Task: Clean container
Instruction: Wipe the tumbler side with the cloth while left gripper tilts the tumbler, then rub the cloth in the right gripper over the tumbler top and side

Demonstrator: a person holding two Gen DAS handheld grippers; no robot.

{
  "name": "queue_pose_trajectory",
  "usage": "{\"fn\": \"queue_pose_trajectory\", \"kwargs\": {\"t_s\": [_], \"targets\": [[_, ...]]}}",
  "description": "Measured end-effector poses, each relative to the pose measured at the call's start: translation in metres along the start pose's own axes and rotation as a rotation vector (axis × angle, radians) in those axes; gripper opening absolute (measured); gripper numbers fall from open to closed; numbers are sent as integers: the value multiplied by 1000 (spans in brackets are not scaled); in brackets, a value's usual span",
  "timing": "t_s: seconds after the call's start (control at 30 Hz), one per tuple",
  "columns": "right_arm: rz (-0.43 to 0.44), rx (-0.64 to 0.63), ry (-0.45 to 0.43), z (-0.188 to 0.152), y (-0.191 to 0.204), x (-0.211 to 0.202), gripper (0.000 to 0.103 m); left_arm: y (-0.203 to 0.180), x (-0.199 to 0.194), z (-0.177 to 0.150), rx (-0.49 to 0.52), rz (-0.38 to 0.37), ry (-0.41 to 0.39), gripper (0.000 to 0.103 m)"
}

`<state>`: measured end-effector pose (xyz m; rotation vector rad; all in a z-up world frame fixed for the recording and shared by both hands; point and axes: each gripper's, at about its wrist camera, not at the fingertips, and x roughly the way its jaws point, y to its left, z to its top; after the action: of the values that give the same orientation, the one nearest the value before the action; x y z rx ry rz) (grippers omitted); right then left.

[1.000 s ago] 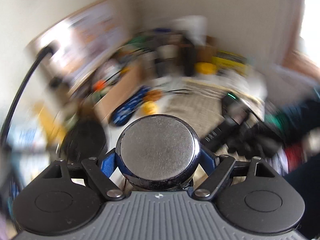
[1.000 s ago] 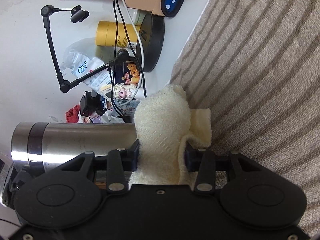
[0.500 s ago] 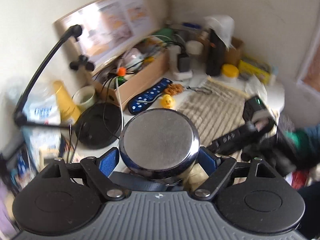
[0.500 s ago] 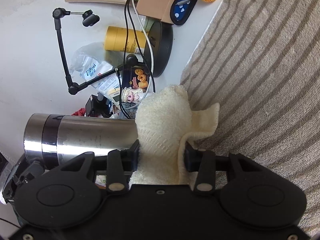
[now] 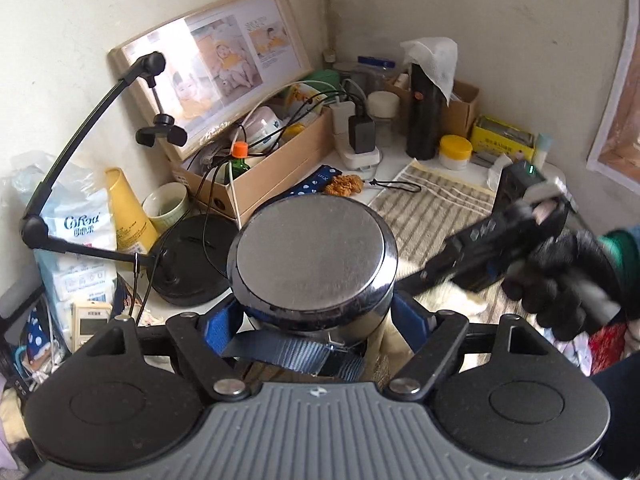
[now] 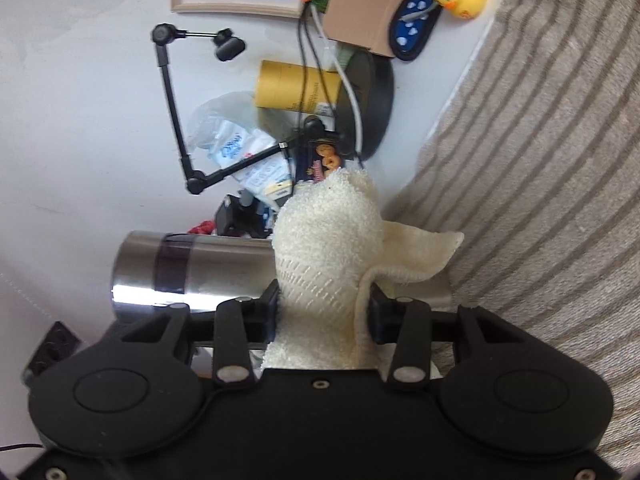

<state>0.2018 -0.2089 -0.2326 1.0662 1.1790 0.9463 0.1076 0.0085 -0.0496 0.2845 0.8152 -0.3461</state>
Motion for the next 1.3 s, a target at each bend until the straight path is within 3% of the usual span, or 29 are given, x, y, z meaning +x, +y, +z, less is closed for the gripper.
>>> {"fn": "queue_pose_trajectory", "kwargs": {"t_s": [0.37,0.77,1.3], "targets": [[114,-109,-9,4,54,-16,41,-5,-1,-4,11,5,-13,81],[153,-230,-1,11,94,-26,41,-4,-1,-1,1,9,8,81],[98,-127,22,13,54,-12,41,-8,0,1,-3,11,21,81]]}}
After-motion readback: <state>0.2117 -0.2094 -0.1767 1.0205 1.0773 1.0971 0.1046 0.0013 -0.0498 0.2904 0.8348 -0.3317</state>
